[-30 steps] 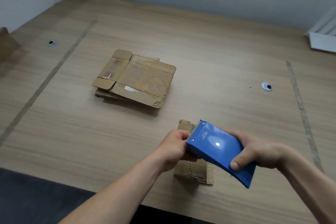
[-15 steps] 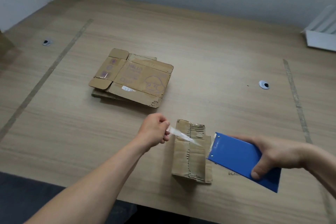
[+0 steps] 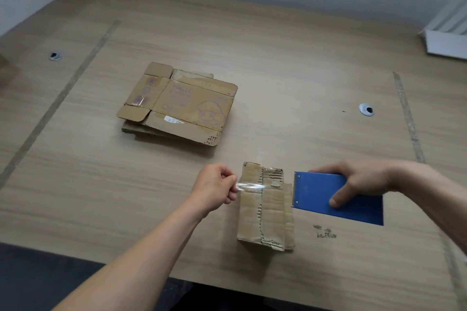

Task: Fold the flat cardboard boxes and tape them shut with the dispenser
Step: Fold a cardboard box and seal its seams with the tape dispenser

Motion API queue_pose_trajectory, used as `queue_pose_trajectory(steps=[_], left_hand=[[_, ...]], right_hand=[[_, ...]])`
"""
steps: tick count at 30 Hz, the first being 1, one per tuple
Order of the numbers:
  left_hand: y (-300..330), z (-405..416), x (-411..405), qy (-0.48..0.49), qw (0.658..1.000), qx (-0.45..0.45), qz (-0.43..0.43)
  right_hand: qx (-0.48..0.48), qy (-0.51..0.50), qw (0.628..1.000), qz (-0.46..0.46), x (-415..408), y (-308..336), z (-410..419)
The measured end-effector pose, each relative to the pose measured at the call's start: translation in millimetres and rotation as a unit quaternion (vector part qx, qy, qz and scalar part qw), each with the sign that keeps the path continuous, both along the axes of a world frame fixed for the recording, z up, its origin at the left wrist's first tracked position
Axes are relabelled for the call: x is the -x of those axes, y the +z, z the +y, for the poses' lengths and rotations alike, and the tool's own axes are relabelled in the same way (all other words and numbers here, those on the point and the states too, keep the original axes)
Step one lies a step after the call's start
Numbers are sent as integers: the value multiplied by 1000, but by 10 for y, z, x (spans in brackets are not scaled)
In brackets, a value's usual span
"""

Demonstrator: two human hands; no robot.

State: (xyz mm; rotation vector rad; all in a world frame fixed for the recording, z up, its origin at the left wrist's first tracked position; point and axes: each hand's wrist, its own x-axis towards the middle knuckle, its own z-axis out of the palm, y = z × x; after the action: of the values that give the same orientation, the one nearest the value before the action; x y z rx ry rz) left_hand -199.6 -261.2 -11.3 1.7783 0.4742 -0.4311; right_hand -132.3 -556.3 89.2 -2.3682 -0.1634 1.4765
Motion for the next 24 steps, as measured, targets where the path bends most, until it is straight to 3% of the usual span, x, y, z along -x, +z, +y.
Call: queue_pose_trajectory(steps=[13,24], left_hand=[[-248,-131,-66,-3,998,-49,40],[-402,-240,-44,-30,989,-141,-21]], right_hand=[[51,18,999,5,-108,-235,113],[56,40,998,4,-159,-294,208]])
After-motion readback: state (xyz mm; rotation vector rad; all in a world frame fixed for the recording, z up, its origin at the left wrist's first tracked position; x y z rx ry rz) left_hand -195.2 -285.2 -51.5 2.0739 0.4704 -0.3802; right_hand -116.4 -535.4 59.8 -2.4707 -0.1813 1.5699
